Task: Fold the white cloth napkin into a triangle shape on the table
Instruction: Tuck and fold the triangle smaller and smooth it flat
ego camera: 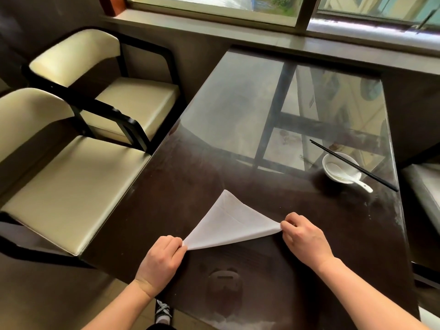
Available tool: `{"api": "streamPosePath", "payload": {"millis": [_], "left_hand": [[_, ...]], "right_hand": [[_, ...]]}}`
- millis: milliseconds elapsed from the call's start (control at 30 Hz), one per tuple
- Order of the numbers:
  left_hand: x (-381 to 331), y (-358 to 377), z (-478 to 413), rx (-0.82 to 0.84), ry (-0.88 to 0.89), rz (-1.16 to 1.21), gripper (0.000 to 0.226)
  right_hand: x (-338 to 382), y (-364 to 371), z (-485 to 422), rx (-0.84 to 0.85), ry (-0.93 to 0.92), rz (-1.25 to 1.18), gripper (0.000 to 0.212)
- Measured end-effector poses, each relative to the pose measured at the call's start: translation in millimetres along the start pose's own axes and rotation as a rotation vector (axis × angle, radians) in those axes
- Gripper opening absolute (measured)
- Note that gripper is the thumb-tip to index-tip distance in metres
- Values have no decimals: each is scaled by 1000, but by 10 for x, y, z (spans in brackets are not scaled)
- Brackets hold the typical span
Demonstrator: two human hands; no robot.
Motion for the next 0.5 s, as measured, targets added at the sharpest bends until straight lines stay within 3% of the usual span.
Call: {"api": "streamPosePath", "payload": {"millis": [167,233,333,500], "left_hand": [[-36,-52,110,71,-19,56,27],[31,-63,96,112,-180,147,25],[173,-17,21,166,-512,270,24],[276,106,-59,339,-813,318,12]], "right_hand": [[16,-7,47,45,1,-16,7],[-2,-31,57,61,47,-78,15],[-124,-25,-35,100,286,-188,33],[-211,77,-139,337,577,-243,32]]}}
Point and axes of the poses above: each hand's wrist, its own z-axis away from the middle knuckle, its own y-axis out of the palm, x = y × z, the point moved 8 cm from there along -z, towards the middle knuckle, and after that the axes turned 4 degrees about -z, right-handed, at the moved point
